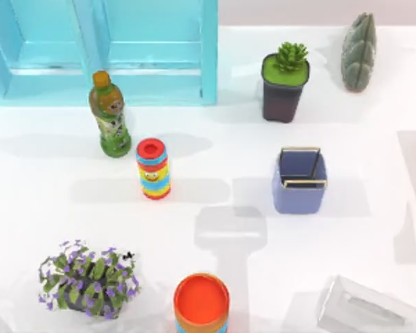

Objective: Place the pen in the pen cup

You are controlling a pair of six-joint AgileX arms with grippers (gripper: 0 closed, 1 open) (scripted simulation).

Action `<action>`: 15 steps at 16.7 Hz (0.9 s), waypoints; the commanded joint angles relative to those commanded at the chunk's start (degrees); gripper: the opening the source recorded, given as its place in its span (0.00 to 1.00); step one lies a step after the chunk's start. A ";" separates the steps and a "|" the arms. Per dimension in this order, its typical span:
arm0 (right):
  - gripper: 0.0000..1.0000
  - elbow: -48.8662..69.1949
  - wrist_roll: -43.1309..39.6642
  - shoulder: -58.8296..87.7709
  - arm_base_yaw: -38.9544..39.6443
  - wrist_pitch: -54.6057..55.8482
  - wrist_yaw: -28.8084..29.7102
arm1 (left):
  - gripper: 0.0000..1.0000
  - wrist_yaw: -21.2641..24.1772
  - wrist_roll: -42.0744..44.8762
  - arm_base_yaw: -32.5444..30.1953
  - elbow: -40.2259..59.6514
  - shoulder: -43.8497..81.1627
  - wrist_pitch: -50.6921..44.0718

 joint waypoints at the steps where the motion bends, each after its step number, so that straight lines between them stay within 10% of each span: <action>1: 1.00 0.00 0.00 0.00 0.00 0.00 0.00 | 0.00 0.31 1.53 1.51 0.23 -1.95 -3.08; 9: 1.00 0.00 0.00 0.00 0.00 0.00 0.00 | 0.00 3.38 16.80 14.31 0.61 -21.99 -35.37; 15: 1.00 0.00 0.00 0.00 0.00 0.00 0.00 | 0.00 4.43 21.00 17.72 0.90 -28.01 -41.50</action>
